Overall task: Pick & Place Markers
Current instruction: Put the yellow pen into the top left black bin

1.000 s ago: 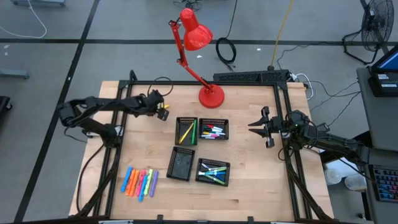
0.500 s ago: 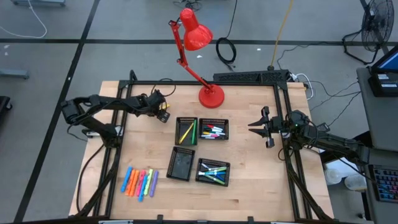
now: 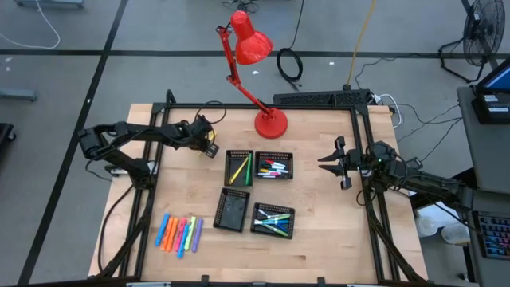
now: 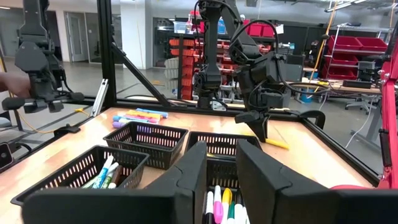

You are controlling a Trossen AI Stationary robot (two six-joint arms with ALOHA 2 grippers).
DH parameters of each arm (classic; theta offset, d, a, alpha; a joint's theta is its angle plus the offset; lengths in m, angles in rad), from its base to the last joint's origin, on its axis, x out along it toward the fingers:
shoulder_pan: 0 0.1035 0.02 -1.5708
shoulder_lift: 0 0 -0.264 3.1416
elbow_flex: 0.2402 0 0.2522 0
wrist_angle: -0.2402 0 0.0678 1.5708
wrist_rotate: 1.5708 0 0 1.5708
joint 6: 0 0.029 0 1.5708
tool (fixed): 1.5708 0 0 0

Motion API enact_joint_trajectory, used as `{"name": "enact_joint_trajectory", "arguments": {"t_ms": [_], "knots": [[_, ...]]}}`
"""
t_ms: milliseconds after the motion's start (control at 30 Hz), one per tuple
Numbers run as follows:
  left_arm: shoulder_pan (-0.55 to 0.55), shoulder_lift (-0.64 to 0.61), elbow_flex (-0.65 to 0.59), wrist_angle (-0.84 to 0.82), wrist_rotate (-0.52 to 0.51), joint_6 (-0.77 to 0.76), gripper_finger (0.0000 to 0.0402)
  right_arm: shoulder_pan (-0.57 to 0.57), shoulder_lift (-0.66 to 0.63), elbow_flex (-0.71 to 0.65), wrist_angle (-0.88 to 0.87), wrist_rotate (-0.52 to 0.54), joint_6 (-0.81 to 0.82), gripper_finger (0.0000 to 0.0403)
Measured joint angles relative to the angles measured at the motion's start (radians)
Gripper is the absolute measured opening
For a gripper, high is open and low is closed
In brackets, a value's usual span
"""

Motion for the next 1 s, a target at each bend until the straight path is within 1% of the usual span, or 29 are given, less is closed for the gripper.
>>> {"name": "enact_joint_trajectory", "arguments": {"t_ms": [67, 133, 233, 367, 433, 567, 700, 767, 933, 1000], "knots": [[0.000, -0.001, -0.001, 0.013, -0.003, 0.026, 0.0024, 0.000, 0.000, 0.000, 0.000, 0.000, 0.000, 0.0077], [0.000, -0.015, -0.002, 0.017, -0.003, 0.048, 0.0033, 0.000, 0.000, 0.000, 0.000, 0.000, 0.000, 0.0077], [0.000, -0.047, 0.003, 0.005, 0.009, 0.054, 0.0039, 0.000, 0.000, 0.000, 0.000, 0.000, 0.000, 0.0077], [-0.010, -0.139, 0.010, 0.022, 0.043, 0.003, 0.0024, 0.000, 0.000, 0.000, 0.000, 0.000, 0.000, 0.0077], [-0.028, -0.185, 0.010, 0.020, 0.066, -0.037, 0.0023, 0.000, 0.000, 0.000, 0.000, 0.000, 0.000, 0.0077], [-0.088, -0.273, 0.010, 0.054, 0.091, -0.113, 0.0025, 0.000, 0.000, 0.000, 0.000, 0.000, 0.000, 0.0077], [-0.173, -0.324, 0.011, 0.095, 0.093, -0.148, 0.0045, 0.000, 0.000, 0.000, 0.000, 0.000, 0.000, 0.0077], [-0.221, -0.328, 0.011, 0.118, 0.092, -0.158, 0.0046, 0.000, 0.000, 0.000, 0.000, 0.000, 0.000, 0.0077], [-0.324, -0.315, 0.010, 0.218, 0.077, -0.180, 0.0022, 0.000, 0.000, 0.000, -0.001, 0.000, 0.000, 0.0077], [-0.355, -0.311, 0.010, 0.253, 0.074, -0.197, 0.0022, 0.000, 0.000, 0.000, -0.001, 0.000, 0.000, 0.0077]]}}
